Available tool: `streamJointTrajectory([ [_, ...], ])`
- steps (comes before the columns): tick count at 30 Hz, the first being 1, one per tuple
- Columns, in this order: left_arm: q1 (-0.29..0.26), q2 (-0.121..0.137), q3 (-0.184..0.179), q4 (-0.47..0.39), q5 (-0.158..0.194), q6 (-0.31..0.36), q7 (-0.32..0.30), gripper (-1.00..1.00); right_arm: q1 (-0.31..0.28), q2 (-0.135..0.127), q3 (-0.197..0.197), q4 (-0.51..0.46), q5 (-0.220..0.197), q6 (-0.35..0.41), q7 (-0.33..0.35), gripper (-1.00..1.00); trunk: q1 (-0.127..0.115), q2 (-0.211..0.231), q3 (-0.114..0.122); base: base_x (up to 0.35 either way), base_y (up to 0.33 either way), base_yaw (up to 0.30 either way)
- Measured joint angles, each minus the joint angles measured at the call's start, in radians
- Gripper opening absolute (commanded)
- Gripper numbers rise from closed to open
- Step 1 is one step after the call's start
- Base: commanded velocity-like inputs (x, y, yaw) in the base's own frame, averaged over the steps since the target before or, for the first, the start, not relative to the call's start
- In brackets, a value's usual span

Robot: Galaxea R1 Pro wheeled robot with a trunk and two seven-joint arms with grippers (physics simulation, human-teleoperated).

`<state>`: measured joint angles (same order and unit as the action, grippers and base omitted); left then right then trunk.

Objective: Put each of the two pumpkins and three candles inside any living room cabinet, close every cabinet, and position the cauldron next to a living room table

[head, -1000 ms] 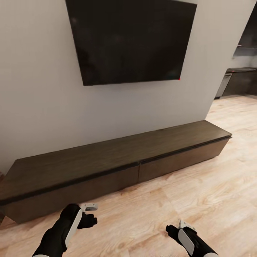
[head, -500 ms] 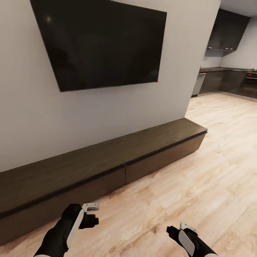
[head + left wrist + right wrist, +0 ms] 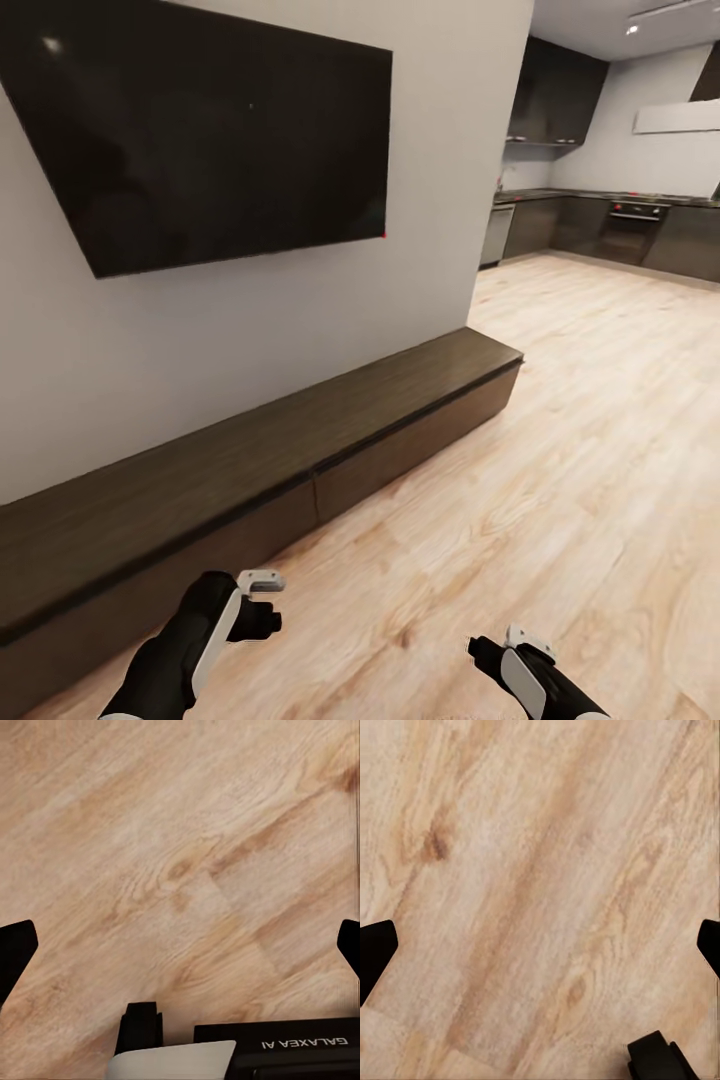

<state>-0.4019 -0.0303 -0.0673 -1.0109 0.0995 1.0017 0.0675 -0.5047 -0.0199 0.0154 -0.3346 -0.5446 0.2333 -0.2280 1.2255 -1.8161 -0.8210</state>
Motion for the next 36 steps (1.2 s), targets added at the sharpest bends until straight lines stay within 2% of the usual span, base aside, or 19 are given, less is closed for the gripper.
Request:
streamJointTrajectory([
  [36,0.000,0.003,0.002,0.000,0.000,-0.003,-0.003,1.00,0.000,0.002,0.000,0.008,0.000,-0.032,-0.001,1.00,-0.138,0.252,0.113,0.000,0.000,-0.292],
])
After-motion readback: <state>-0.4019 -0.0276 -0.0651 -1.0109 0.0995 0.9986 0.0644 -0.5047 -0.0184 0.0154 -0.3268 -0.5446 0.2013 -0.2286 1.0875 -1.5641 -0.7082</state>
